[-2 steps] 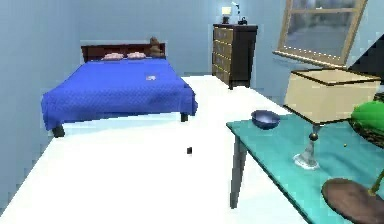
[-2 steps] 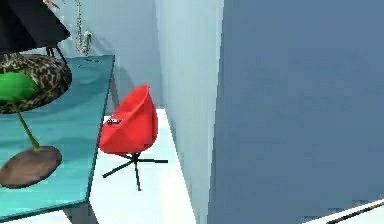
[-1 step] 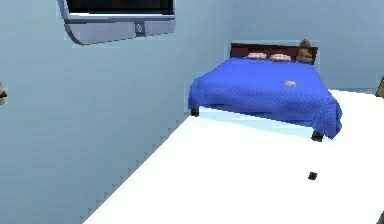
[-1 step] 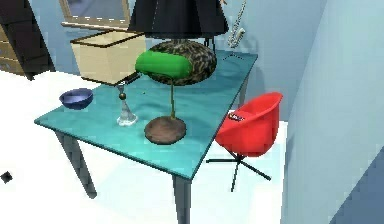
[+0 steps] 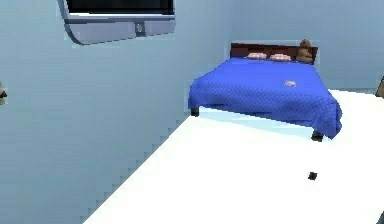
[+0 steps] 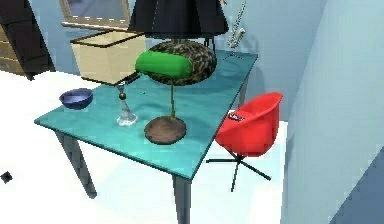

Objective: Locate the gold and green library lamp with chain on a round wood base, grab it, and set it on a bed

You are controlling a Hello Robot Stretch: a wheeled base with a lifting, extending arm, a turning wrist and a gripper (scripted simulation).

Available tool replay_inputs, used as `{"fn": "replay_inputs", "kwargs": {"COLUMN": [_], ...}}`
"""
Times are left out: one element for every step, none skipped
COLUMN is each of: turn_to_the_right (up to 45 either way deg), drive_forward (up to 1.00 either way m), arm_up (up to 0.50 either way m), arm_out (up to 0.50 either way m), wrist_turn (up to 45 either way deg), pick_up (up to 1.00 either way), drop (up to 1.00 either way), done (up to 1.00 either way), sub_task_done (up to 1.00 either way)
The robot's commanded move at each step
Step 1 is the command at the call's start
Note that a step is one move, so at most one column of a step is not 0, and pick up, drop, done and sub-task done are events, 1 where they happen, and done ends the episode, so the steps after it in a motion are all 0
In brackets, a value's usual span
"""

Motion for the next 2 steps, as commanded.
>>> {"fn": "replay_inputs", "kwargs": {"turn_to_the_right": [0.0, 0.0], "drive_forward": [0.0, 0.0], "arm_up": [0.36, 0.0], "arm_out": [0.0, 0.46], "wrist_turn": [0.0, 0.0], "pick_up": [0.0, 0.0], "drop": [0.0, 0.0], "done": [0.0, 0.0], "sub_task_done": [0.0, 0.0]}}
